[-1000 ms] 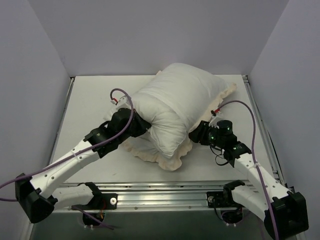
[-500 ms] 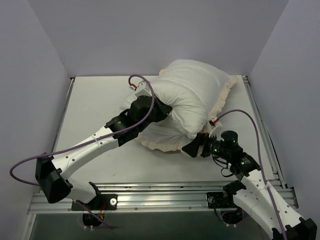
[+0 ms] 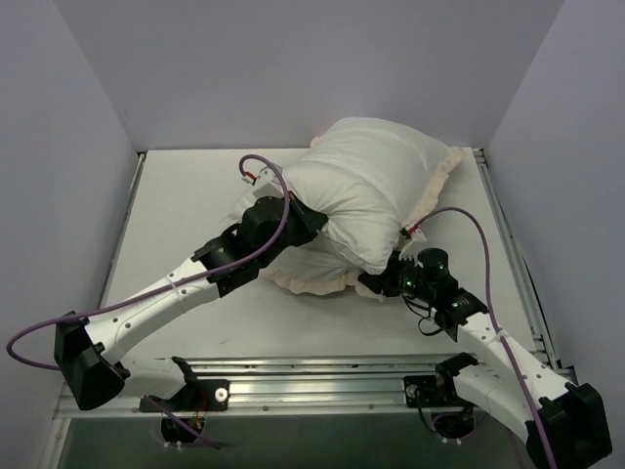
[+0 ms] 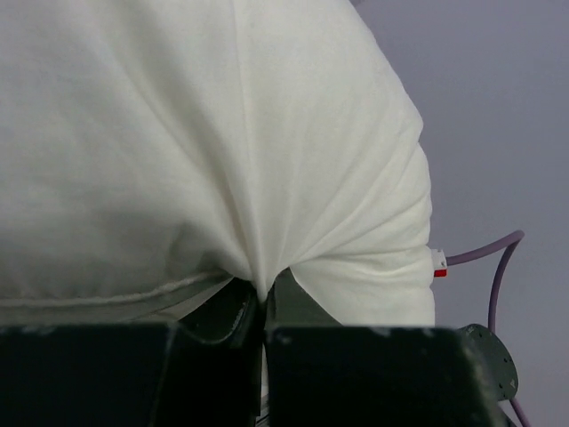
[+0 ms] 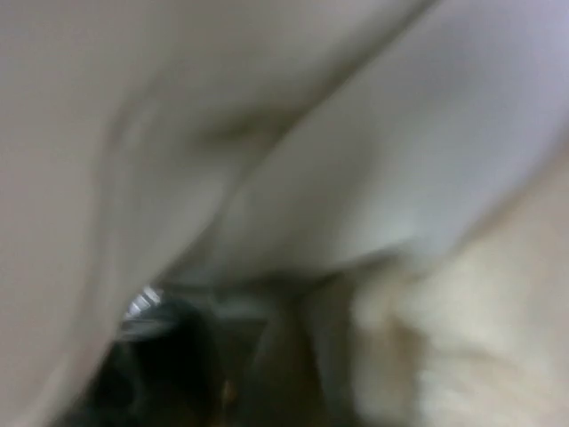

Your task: Remove the pillowcase from the pillow

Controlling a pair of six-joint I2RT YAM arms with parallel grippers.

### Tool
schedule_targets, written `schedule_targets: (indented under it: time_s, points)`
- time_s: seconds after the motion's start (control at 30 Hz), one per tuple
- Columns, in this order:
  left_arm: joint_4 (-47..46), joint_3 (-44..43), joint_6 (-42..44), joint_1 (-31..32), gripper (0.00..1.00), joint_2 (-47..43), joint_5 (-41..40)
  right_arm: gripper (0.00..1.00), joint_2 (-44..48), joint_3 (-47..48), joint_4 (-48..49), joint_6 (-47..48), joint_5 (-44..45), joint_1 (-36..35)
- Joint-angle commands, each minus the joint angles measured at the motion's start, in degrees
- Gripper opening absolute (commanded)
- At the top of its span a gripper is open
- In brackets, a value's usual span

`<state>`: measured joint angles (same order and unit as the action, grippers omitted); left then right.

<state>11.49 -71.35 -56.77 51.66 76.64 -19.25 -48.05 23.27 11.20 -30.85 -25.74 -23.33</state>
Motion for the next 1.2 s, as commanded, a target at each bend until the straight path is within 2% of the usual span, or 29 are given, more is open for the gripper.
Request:
schedule_targets:
  time_s: [0.0,0.03,0.13,0.33,0.53,0.77,0.87,0.97,1.07,1.17]
  points:
    - [-7.4,0.6,-0.4,-1.1,0.02,-6.1,-4.3,0.18,-2.0,1.4,7.6,-0.2,4.5,0.1]
    - [-6.9,1.1,-0.3,-1.2,0.02,-8.2,-4.1,0.0,-3.2,1.3,8.5,-0.2,7.3,0.5]
    - [-4.1,1.4,2.3,-2.0,0.02,-13.0,-0.4,0.0,-6.7,-0.3,10.5,-0.6,10.8,2.5]
    - [11.3,-5.5,10.8,-2.6,0.02,-22.2,8.6,0.0,-16.4,0.2,12.3,-3.6,15.1,11.5]
    - [22.7,-2.5,9.1,-3.0,0.02,-33.5,17.7,0.0,-24.2,3.4,13.9,-7.3,16.3,16.9]
    - [34.8,6.1,3.2,-3.0,0.02,-45.2,14.1,0.0,-25.7,5.9,13.2,-6.9,18.3,17.8]
    - [37.6,5.1,2.6,-3.0,0.02,-48.4,14.9,0.0,-26.2,7.0,9.3,-7.4,21.8,19.8]
    - [42.7,-0.3,3.7,-2.9,0.02,-50.3,8.5,0.0,-26.6,6.8,9.6,-9.8,22.2,20.8]
    - [44.8,-8.7,5.9,-2.6,0.02,-48.3,2.9,0.0,-27.5,7.8,9.6,-11.1,22.7,20.8]
    - [41.5,-15.8,9.6,-1.9,0.02,-44.2,4.3,0.0,-28.5,9.3,9.5,-11.6,24.0,20.8]
